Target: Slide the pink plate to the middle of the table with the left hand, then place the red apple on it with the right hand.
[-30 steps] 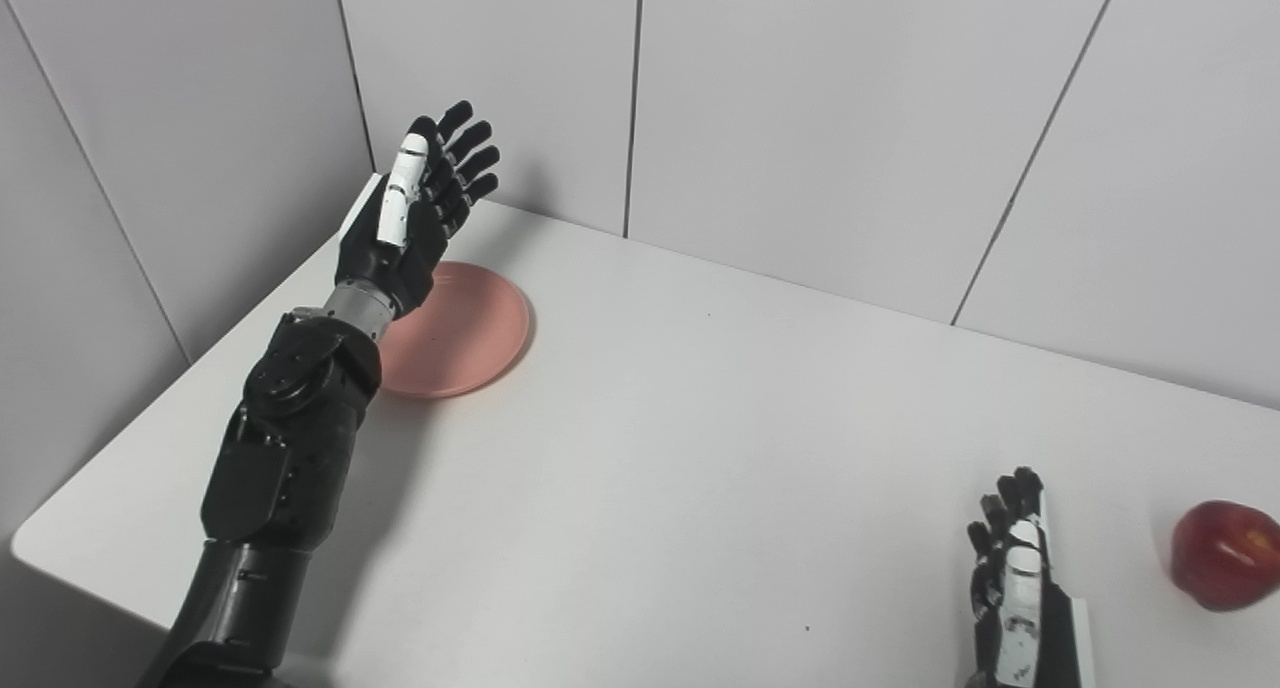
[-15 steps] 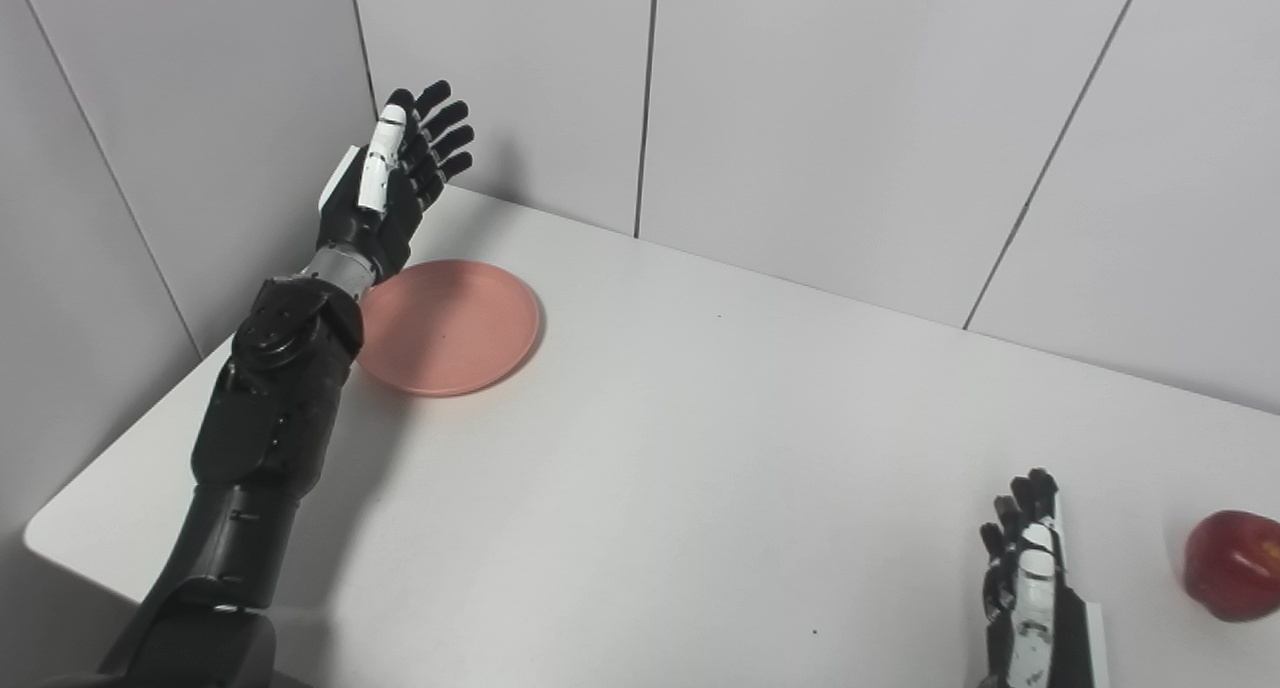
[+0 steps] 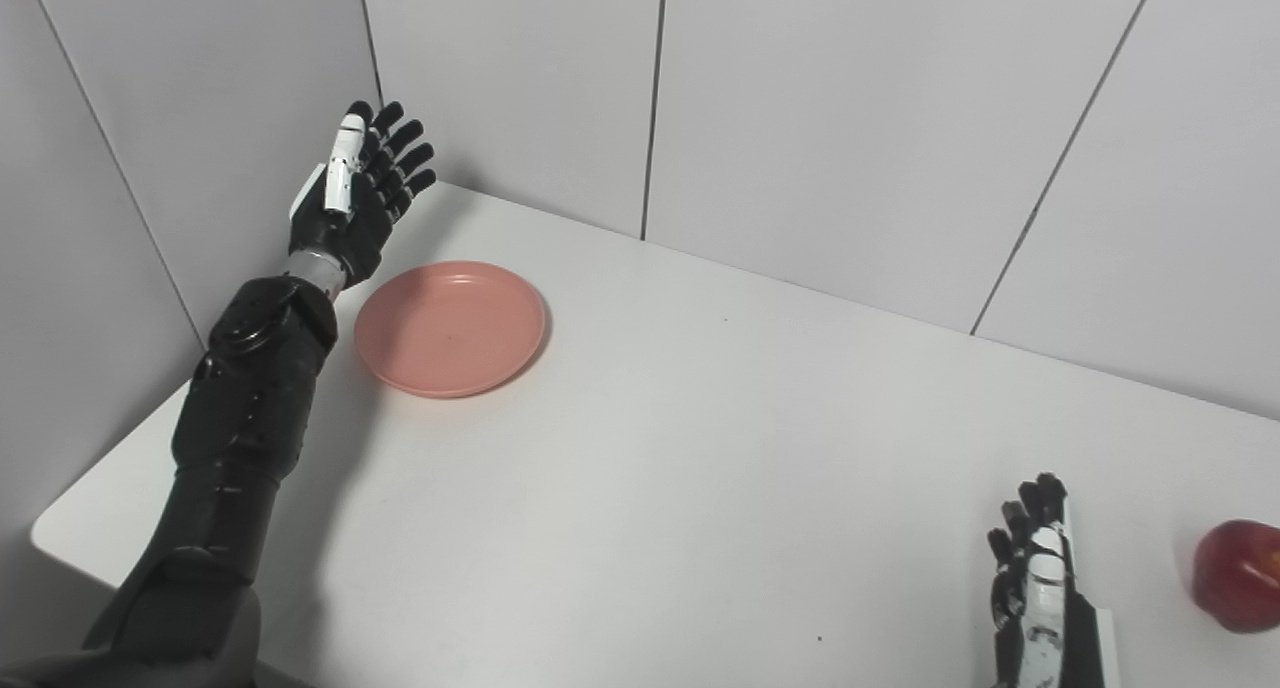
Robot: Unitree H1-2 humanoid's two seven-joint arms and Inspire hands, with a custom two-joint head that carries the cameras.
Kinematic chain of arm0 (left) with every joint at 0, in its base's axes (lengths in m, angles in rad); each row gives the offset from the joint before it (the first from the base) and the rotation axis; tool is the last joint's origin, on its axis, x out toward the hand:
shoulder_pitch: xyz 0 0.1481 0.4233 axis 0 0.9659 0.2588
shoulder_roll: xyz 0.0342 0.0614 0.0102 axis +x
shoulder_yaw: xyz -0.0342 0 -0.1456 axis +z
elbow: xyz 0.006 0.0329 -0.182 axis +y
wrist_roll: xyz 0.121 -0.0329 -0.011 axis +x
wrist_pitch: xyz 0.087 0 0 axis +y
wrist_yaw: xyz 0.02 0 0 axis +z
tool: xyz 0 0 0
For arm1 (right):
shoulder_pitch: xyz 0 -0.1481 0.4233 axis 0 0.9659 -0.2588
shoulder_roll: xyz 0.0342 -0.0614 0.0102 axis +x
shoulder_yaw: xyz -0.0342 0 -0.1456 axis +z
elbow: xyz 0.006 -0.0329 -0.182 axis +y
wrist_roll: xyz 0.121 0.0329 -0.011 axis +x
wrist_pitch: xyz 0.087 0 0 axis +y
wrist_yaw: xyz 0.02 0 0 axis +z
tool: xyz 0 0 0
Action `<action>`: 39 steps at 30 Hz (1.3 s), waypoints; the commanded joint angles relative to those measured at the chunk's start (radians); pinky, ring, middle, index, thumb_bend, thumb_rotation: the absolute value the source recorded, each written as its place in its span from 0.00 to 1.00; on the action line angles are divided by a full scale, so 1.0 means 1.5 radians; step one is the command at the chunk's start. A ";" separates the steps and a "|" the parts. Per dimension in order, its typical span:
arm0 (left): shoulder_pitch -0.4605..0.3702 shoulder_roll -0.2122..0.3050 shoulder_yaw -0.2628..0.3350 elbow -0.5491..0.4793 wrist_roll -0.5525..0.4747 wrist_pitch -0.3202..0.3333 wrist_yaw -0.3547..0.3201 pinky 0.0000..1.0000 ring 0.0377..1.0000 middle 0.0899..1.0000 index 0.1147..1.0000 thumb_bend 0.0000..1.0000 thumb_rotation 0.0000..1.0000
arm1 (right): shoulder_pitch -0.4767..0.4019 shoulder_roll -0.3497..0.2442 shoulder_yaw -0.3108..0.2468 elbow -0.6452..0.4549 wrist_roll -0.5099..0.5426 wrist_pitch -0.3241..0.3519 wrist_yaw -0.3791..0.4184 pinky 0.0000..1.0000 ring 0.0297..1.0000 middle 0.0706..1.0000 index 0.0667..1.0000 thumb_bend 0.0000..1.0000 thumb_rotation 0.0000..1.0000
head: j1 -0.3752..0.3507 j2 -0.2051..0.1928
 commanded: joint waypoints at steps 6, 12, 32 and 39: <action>-0.042 0.037 0.017 0.017 -0.016 -0.021 -0.016 0.94 0.93 0.93 0.92 0.34 1.00 | -0.015 -0.004 -0.004 -0.033 0.007 0.009 0.003 1.00 1.00 1.00 1.00 0.12 1.00 | 0.002 0.002; -0.040 0.048 0.024 0.033 -0.018 -0.022 -0.011 0.91 0.91 0.90 0.89 0.34 1.00 | -0.015 -0.005 -0.004 -0.038 0.004 0.016 0.001 1.00 1.00 1.00 1.00 0.13 1.00 | 0.004 0.003; -0.032 0.077 0.046 0.116 -0.033 -0.035 -0.041 0.86 0.85 0.85 0.84 0.36 1.00 | -0.016 -0.005 -0.009 -0.043 0.004 0.026 -0.001 1.00 1.00 1.00 1.00 0.13 1.00 | 0.009 0.005; -0.031 0.084 0.046 0.145 -0.028 -0.047 -0.046 0.85 0.85 0.84 0.83 0.34 1.00 | -0.017 -0.008 -0.011 -0.042 0.010 0.027 0.003 1.00 1.00 1.00 1.00 0.12 1.00 | 0.010 0.006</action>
